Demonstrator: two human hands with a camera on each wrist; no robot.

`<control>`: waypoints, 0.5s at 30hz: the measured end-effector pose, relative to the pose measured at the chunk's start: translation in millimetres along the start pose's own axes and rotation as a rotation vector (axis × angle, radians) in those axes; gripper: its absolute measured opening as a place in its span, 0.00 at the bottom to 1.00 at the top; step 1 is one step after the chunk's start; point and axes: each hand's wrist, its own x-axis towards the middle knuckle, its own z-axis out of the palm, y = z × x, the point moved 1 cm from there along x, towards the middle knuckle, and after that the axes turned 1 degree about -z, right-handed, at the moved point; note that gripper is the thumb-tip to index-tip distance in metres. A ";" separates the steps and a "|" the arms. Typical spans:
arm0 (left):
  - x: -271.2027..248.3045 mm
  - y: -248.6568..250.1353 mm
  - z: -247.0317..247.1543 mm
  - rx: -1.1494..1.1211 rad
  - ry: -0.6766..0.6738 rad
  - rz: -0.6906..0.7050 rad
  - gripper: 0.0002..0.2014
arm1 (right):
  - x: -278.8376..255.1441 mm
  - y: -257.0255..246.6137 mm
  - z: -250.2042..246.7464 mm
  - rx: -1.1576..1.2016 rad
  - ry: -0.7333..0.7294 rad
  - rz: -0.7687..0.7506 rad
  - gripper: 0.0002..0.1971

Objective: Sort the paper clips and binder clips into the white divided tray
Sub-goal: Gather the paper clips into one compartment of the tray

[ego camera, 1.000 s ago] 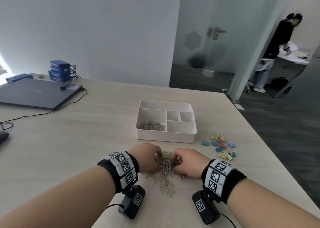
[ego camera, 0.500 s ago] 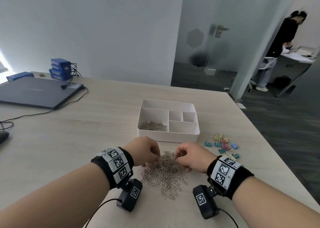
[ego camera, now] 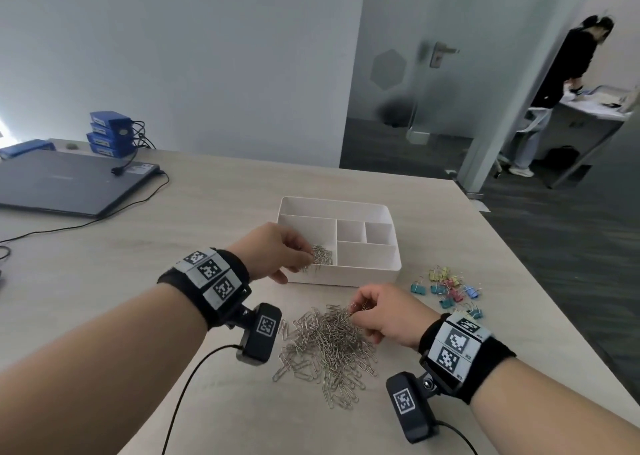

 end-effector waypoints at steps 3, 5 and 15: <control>15.7 10.8 -11.0 0.004 0.088 0.016 0.04 | 0.6 1.4 -0.2 0.030 0.002 0.003 0.02; 26.9 17.0 -15.5 0.009 0.145 0.016 0.03 | 0.6 2.5 -0.1 0.054 0.002 0.003 0.02; 51.8 11.4 -9.8 0.271 0.234 0.022 0.02 | 6.3 1.1 0.8 0.196 0.003 -0.009 0.04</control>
